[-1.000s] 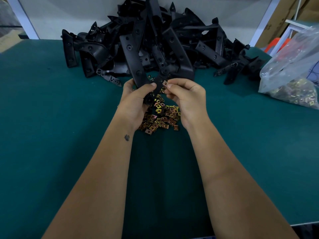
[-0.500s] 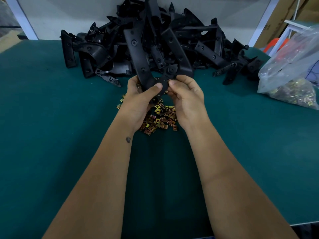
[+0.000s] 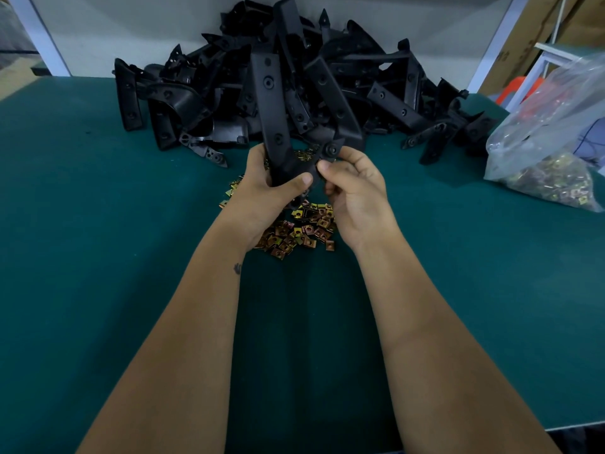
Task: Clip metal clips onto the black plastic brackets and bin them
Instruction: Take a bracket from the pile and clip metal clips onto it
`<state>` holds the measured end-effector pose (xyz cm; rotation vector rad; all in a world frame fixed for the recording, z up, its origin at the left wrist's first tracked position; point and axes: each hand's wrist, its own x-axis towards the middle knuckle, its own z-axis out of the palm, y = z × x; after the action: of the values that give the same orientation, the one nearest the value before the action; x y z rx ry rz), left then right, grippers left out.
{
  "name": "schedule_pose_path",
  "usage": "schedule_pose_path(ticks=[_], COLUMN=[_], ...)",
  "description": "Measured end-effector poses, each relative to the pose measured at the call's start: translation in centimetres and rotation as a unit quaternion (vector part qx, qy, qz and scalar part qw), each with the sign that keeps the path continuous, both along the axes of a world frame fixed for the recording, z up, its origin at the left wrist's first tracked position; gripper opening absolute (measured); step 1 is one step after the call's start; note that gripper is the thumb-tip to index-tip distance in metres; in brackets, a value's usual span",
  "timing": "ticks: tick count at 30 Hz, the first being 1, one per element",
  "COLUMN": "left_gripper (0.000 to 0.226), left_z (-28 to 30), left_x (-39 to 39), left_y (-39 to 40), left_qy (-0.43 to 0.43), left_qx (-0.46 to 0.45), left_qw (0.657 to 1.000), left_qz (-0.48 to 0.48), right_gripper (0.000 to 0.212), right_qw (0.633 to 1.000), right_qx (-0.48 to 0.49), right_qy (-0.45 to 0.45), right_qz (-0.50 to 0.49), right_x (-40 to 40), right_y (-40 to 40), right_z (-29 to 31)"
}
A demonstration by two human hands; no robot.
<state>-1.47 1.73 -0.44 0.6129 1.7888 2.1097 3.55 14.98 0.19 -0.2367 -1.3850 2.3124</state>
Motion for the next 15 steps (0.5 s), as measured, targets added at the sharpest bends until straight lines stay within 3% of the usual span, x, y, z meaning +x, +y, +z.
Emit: schedule_pose_path(ticks=[5, 10, 12, 15], left_gripper=[0.053, 0.049, 0.043, 0.037], left_z=[-0.1, -0.1, 0.1, 0.4], left_x=[0.1, -0.1, -0.4, -1.0], left_y=[0.2, 0.4, 0.1, -0.7], left_qy=[-0.004, -0.042, -0.083, -0.142], left_qx=[0.007, 0.054, 0.115, 0.204], left_qw=[1.0, 0.994, 0.984, 0.959], left_qz=[0.023, 0.083, 0.104, 0.134], right_gripper=[0.03, 0.011, 0.013, 0.016], right_qw=[0.999, 0.986, 0.959, 0.879], right_qx=[0.032, 0.141, 0.246, 0.423], right_qy=[-0.019, -0.069, -0.103, -0.197], right_qz=[-0.019, -0.056, -0.101, -0.1], right_x=[-0.1, 0.1, 0.1, 0.2], right_y=[-0.1, -0.1, 0.1, 0.1], right_z=[0.1, 0.4, 0.3, -0.1])
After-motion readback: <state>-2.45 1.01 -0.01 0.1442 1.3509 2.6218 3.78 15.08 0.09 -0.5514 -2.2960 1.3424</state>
